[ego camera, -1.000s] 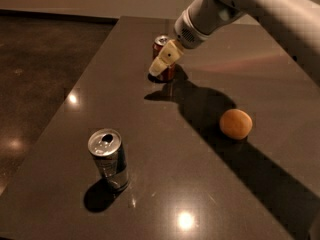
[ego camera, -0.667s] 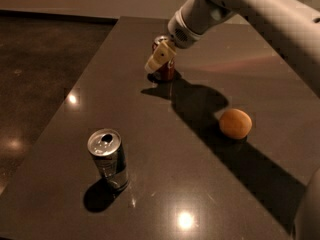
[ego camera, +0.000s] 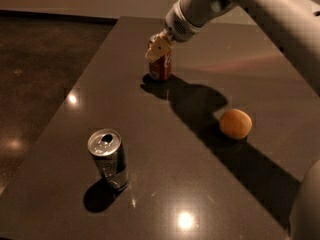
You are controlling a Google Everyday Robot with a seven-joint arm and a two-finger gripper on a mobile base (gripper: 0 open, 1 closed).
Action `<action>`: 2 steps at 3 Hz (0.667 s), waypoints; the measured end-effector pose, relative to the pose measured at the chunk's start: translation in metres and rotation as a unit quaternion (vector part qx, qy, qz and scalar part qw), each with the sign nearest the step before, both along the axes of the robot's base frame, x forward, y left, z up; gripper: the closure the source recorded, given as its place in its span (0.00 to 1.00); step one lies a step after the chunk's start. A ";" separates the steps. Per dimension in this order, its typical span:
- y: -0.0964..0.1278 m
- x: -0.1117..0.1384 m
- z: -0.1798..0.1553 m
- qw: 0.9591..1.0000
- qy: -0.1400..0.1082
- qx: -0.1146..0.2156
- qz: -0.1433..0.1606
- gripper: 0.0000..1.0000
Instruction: Pick coke can
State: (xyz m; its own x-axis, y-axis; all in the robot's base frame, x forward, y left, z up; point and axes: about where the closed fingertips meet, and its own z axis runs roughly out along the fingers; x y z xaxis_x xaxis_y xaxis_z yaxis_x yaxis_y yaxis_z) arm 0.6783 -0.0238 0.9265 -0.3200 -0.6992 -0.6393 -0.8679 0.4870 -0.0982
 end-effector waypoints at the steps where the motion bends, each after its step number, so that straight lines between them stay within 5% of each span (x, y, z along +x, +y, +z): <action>1: 0.000 -0.020 0.028 1.000 -0.004 0.001 0.023 0.88; 2: 0.005 -0.043 0.053 0.998 -0.008 -0.006 0.059 1.00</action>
Offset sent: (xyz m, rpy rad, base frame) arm -0.0735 0.0065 0.0876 -0.0311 -0.0306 0.2044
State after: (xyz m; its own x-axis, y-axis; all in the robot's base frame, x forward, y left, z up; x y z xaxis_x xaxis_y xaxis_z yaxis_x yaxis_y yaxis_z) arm 0.6356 -0.0189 0.9794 -0.2252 -0.7387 -0.6353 -0.9171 0.3809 -0.1177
